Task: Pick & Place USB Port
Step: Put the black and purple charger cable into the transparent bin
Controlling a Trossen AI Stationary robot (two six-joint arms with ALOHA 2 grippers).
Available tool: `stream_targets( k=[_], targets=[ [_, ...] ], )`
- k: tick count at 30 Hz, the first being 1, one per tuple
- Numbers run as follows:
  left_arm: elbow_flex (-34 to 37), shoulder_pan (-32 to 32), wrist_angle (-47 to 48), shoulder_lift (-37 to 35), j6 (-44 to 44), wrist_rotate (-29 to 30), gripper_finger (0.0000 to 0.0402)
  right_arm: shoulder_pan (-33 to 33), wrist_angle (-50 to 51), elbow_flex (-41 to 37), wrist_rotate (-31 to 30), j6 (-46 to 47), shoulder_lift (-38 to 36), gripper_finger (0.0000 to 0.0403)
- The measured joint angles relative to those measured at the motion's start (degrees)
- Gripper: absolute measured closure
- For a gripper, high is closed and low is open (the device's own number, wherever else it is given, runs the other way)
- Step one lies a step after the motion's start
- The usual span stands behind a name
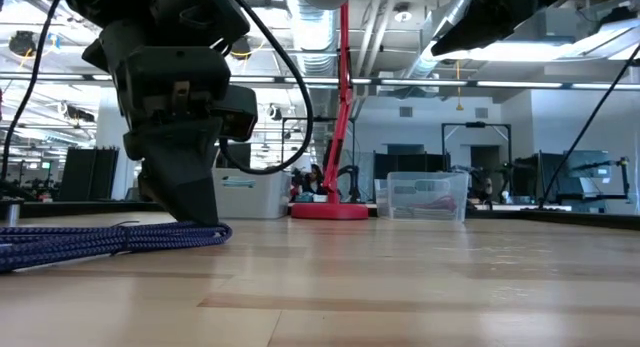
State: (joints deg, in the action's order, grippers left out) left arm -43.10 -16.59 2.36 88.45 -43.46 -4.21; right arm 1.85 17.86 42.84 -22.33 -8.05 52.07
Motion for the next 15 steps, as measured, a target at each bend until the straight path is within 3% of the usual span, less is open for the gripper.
stream_targets(
  k=[7,15],
  targets=[
    [0.1,0.0,0.1,0.1,0.1,0.1,0.0384,0.0,0.0,0.0,0.0,0.0,0.0,0.0345],
    [0.2,0.3,-3.9,0.2,2.3,-0.3,0.0391,0.0,0.0,0.0,0.0,0.0,0.0,0.0345]
  ],
)
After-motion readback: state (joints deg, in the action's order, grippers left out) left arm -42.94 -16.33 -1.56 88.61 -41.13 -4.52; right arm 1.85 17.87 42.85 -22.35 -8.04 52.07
